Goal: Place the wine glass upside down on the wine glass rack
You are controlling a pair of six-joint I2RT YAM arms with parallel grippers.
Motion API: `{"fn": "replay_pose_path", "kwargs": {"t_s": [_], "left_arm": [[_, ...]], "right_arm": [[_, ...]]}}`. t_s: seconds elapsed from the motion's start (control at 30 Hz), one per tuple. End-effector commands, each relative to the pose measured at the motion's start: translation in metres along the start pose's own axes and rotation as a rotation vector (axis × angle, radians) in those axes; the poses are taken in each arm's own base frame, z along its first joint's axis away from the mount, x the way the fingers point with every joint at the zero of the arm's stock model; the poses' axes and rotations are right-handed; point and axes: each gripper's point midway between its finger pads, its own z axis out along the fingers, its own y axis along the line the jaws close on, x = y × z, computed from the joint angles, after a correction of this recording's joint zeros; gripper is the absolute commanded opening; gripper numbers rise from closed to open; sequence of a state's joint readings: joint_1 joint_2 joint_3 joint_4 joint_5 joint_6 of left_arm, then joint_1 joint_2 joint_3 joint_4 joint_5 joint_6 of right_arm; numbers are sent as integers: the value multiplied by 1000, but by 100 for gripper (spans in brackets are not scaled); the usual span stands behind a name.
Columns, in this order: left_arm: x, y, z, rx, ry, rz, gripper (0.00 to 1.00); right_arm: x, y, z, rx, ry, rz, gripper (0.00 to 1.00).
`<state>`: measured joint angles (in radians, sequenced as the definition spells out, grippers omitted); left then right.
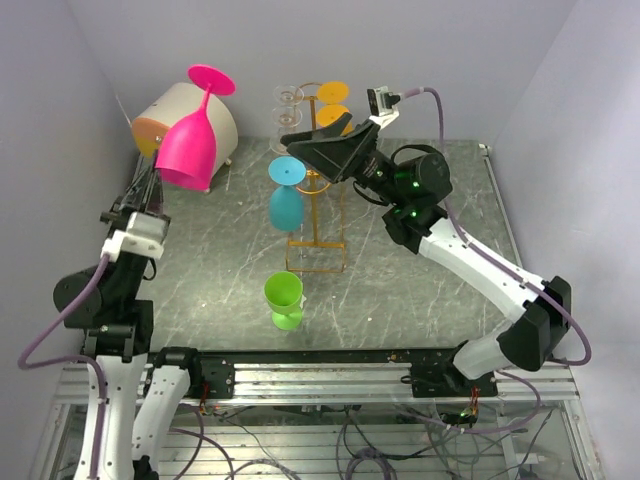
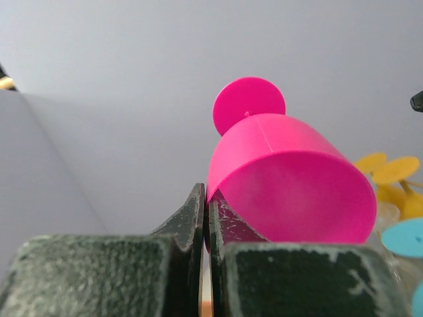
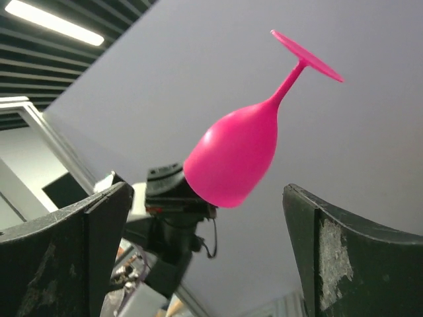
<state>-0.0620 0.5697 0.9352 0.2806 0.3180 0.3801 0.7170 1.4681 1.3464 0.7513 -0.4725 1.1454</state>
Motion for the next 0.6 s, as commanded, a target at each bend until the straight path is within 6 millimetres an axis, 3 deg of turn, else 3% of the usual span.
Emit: {"fn": "replay_pose_path", "kwargs": {"t_s": [0.0, 0.17, 0.33, 0.57], "left_arm": [[-74, 25, -15, -115, -306, 24, 7], [-65, 15, -23, -82, -286, 25, 7], [-60, 13, -27, -88, -274, 11, 7], [-54, 2, -28, -40, -259, 6, 7]], "right_arm": [[-24, 4, 21, -12, -159, -26, 95], [-11, 1, 46, -91, -201, 53, 79], [8, 5, 78, -161, -202, 57, 74], [11, 22, 91, -272, -281, 92, 72]]}}
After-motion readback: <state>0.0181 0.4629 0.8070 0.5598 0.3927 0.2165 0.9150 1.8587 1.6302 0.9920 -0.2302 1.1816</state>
